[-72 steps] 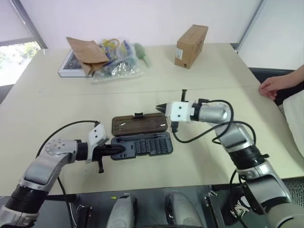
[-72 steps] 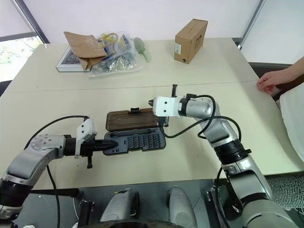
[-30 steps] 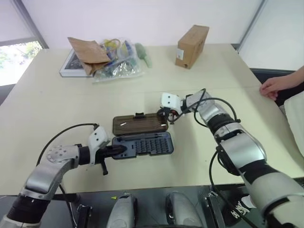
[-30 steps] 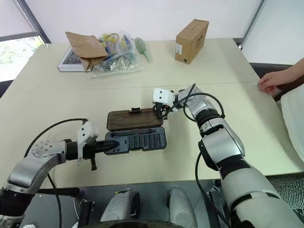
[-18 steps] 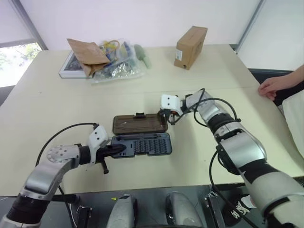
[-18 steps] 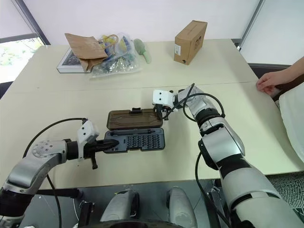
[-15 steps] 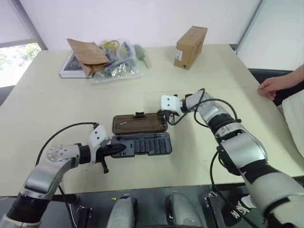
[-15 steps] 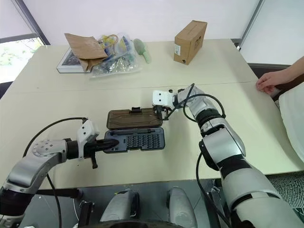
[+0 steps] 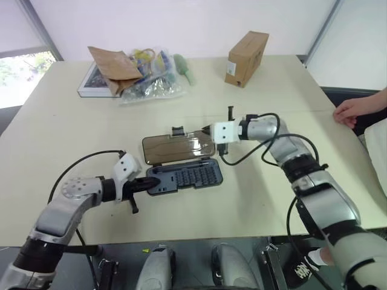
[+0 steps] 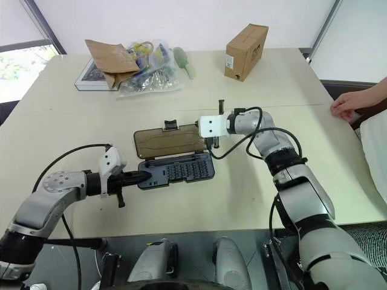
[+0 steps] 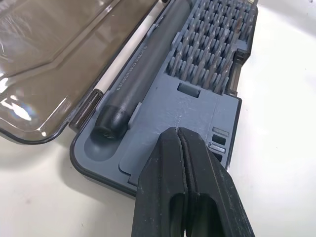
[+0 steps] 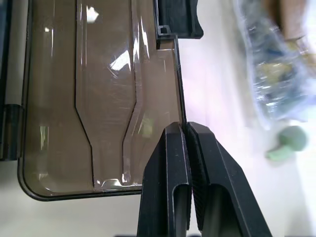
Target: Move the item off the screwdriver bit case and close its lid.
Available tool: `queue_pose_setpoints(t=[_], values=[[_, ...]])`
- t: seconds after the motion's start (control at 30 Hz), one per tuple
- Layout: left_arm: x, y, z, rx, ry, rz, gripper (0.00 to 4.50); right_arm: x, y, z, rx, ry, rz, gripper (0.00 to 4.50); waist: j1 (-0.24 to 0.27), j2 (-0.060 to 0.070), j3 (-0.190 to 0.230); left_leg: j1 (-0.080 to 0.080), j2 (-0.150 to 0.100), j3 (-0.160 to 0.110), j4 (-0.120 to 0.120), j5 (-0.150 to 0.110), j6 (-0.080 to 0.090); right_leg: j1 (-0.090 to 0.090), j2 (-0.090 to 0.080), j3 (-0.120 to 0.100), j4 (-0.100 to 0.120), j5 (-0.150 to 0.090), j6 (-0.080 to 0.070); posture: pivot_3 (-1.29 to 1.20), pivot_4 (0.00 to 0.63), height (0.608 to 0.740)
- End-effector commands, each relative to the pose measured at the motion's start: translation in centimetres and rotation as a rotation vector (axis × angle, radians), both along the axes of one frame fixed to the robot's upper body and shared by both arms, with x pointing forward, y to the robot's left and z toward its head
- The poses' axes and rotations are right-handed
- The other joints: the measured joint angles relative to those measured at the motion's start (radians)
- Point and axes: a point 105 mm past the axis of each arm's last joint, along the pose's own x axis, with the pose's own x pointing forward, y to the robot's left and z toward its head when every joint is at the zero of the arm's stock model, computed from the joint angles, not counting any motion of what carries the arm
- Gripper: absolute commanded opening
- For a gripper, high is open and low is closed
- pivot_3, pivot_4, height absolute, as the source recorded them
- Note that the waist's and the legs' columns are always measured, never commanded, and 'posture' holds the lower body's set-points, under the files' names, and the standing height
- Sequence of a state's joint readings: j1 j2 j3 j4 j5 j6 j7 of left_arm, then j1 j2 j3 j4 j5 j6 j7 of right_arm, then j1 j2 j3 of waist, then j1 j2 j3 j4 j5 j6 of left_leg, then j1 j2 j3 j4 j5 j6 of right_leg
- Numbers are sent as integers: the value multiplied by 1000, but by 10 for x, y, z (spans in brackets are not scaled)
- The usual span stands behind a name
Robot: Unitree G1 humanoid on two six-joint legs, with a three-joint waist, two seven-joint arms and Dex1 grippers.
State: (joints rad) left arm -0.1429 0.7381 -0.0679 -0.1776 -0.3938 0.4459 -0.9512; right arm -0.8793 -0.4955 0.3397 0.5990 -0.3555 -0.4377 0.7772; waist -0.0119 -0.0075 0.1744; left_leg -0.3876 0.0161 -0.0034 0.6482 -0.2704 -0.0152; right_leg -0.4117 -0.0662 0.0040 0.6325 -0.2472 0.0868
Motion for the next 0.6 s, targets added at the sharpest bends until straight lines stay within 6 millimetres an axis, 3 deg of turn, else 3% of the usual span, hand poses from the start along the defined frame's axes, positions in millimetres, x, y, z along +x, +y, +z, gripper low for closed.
queue_pose_setpoints(t=[0.03,0.27,0.6], values=[[-2,7,-18,49,56,9,0,-1,-13,55,136,-188,-78,38,0,0,0,0,0,0,0,0,0,0,0,0,0,0,0,0,150,740],[3,7,-21,54,53,-13,0,-22,-11,72,226,-245,-110,38,2,0,0,-1,0,0,1,0,0,-1,1,-1,0,0,0,0,150,740],[11,5,-22,53,38,-33,0,-44,-8,59,235,-221,-129,38,1,0,0,-2,0,0,2,0,0,0,1,-2,0,0,0,0,150,740]])
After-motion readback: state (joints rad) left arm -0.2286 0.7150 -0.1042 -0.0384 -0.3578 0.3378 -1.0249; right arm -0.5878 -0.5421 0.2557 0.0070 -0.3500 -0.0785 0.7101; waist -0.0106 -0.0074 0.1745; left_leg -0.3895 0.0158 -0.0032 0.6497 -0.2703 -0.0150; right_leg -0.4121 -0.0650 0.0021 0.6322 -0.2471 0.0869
